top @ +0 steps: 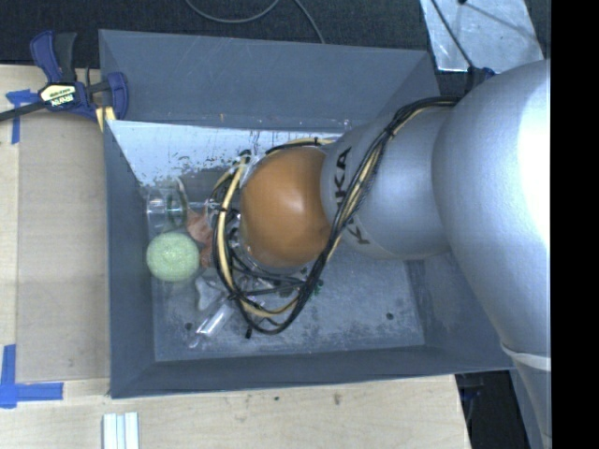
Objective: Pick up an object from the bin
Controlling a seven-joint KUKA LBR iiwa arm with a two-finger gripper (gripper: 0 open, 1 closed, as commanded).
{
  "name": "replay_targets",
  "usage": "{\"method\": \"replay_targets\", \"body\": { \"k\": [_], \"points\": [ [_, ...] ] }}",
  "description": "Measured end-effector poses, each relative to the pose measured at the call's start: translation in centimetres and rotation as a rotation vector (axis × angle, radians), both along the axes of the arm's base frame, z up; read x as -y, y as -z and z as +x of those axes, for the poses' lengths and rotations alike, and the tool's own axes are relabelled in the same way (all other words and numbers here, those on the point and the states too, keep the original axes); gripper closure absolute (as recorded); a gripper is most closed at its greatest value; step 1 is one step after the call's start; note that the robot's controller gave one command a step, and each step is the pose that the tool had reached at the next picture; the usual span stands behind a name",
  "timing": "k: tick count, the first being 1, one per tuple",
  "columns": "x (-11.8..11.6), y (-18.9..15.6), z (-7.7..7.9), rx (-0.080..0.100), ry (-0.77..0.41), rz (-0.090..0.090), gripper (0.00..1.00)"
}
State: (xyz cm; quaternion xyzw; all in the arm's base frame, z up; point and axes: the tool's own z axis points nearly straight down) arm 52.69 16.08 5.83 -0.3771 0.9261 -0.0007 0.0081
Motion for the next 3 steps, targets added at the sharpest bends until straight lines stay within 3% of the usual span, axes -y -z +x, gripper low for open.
{"method": "replay_targets", "body": {
  "k": [3],
  "points": [
    [-0.1, -2.3, 0.0, -0.006, -0.019, 0.001, 1.0]
  ]
}}
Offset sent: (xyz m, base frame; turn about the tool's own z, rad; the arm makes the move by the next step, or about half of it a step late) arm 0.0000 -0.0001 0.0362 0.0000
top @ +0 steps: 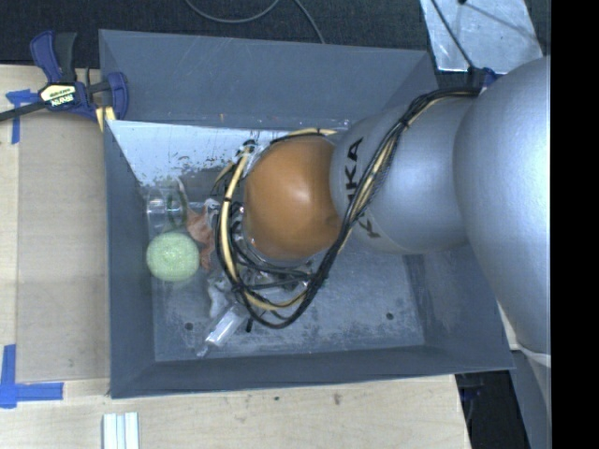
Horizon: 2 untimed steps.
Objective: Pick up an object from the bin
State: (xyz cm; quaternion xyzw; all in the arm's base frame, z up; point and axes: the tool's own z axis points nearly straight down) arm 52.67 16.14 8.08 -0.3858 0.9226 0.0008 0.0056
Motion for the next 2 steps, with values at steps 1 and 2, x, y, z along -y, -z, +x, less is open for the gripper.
{"method": "replay_targets", "body": {
  "k": [1, 2],
  "points": [
    [0.1, -2.1, -0.2, -0.008, 0.001, -0.004, 1.0],
    [0.1, -3.9, -0.1, -0.005, 0.002, -0.004, 1.0]
  ]
}}
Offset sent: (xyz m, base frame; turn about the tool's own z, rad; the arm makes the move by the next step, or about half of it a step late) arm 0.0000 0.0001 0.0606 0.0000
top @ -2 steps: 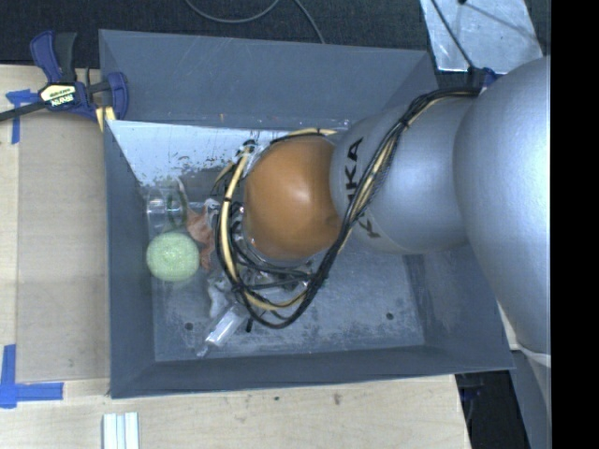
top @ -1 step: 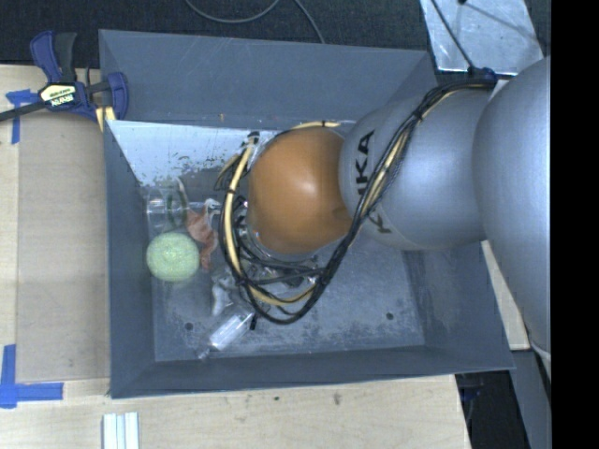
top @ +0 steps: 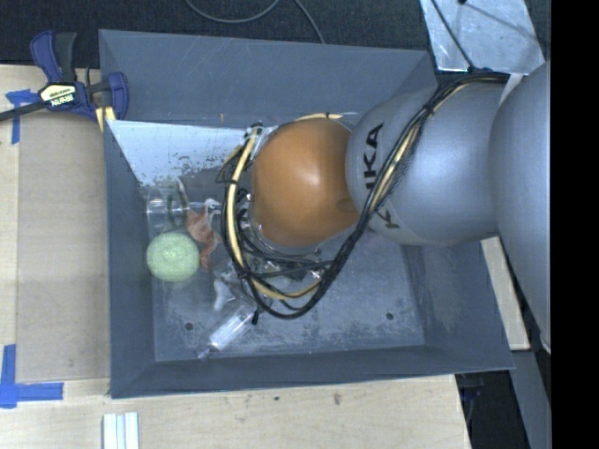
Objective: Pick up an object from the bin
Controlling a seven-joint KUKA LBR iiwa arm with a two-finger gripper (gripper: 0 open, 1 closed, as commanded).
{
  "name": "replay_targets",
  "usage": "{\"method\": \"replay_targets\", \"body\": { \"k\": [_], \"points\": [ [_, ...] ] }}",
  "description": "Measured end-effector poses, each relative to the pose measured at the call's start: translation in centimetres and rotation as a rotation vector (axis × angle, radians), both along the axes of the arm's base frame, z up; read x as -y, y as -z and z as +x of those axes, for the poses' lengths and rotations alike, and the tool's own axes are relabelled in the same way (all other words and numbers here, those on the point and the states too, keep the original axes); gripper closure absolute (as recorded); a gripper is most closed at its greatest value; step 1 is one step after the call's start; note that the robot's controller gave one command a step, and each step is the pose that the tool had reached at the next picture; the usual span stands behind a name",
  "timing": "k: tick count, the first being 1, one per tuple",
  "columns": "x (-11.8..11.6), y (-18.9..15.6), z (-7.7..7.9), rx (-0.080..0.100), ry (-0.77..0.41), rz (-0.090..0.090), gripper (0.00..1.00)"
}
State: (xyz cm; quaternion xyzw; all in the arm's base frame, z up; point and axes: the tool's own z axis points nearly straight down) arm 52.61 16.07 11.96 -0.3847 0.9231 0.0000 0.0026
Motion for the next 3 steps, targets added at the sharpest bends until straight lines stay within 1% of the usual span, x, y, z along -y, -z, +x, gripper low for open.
{"method": "replay_targets", "body": {
  "k": [1, 3],
  "points": [
    [0.0, -0.9, 0.1, 0.003, 0.001, 0.001, 1.0],
    [0.0, -2.5, 0.0, -0.005, 0.002, -0.001, 1.0]
  ]
}}
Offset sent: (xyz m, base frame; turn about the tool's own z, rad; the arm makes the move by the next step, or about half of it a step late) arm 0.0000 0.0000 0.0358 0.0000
